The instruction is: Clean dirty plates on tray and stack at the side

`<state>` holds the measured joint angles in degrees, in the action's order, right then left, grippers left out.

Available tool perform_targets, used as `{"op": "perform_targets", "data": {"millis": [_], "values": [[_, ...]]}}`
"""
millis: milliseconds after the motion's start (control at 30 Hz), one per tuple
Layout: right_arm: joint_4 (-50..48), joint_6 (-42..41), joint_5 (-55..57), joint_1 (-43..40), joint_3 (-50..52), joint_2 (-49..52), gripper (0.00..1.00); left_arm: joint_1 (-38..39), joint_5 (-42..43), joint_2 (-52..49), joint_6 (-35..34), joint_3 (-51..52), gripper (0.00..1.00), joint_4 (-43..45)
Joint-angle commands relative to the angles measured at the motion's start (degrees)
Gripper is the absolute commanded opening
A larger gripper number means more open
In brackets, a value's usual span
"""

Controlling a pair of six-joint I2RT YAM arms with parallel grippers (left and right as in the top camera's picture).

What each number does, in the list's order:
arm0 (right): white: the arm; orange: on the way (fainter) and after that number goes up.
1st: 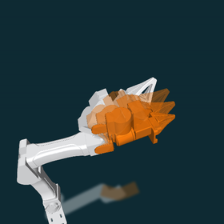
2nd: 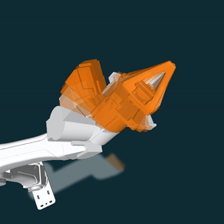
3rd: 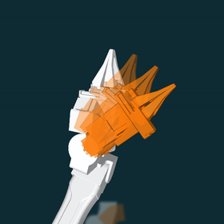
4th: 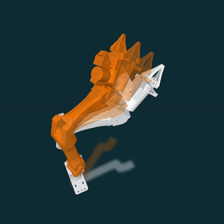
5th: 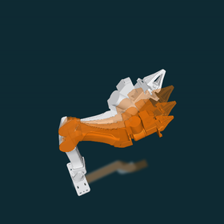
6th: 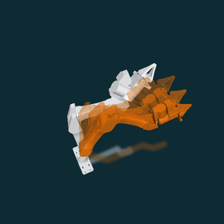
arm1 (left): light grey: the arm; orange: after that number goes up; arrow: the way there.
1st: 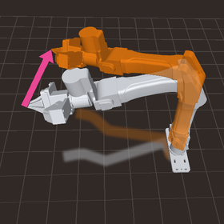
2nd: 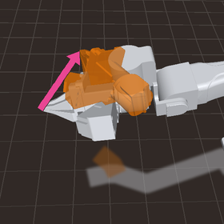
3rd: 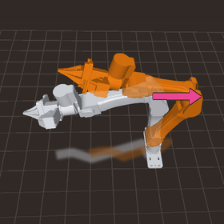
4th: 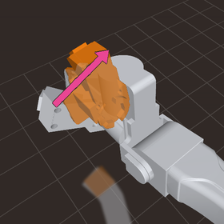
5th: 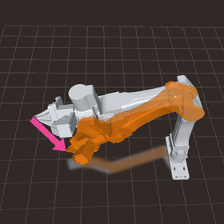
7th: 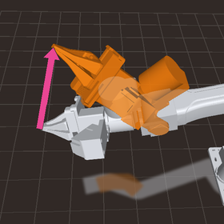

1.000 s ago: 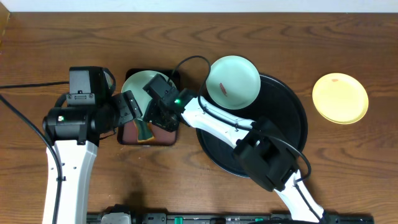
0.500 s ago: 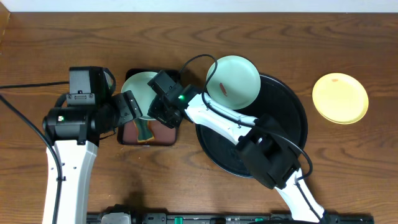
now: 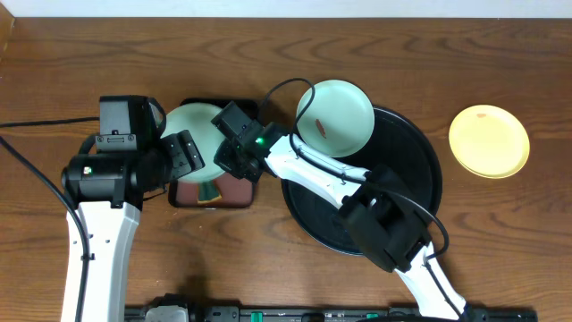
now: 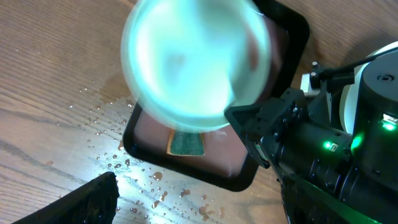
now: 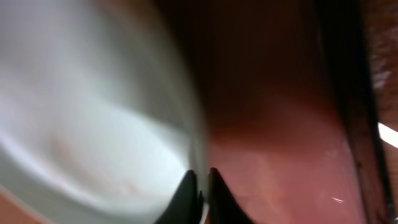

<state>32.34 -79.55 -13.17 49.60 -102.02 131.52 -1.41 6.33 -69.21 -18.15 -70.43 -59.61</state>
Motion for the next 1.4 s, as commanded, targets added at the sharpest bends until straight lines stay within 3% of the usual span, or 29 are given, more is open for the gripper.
{"op": "perform_targets", "data": {"millis": [0,167,333,400,467,667,800,1167,1367], "values": [[1.09,2.49,0.7,0.31,0.13,0.92,0.01,-0.28,0.55,0.31,0.15,-0.83,0.85,-0.11],[1.79,4.52,0.72,-0.07,0.13,0.92,0.01,-0.28,0.55,0.31,0.15,-0.83,0.85,-0.11],[3.1,14.88,1.25,-1.49,0.11,0.33,0.01,-0.28,0.55,0.31,0.15,-0.83,0.85,-0.11],[3.74,21.14,2.75,-2.12,0.11,-0.22,0.01,-0.28,0.55,0.31,0.15,-0.83,0.85,-0.11],[5.9,34.32,6.45,-3.63,0.07,-1.9,0.01,-0.28,0.55,0.31,0.15,-0.83,0.85,-0.11],[8.5,56.81,17.35,-6.16,0.04,-8.15,0.01,-0.28,0.55,0.31,0.15,-0.83,0.85,-0.11],[7.67,67.34,24.9,-6.34,0.04,-12.07,0.01,-0.28,0.55,0.31,0.15,-0.83,0.85,-0.11],[2.21,87.27,36.83,-4.5,0.04,-14.53,0.01,-0.28,0.55,0.31,0.15,-0.83,0.85,-0.11],[-2.86,91.34,43.52,-0.98,0.04,-16.79,0.01,-0.28,0.55,0.31,0.15,-0.83,0.85,-0.11]]}}
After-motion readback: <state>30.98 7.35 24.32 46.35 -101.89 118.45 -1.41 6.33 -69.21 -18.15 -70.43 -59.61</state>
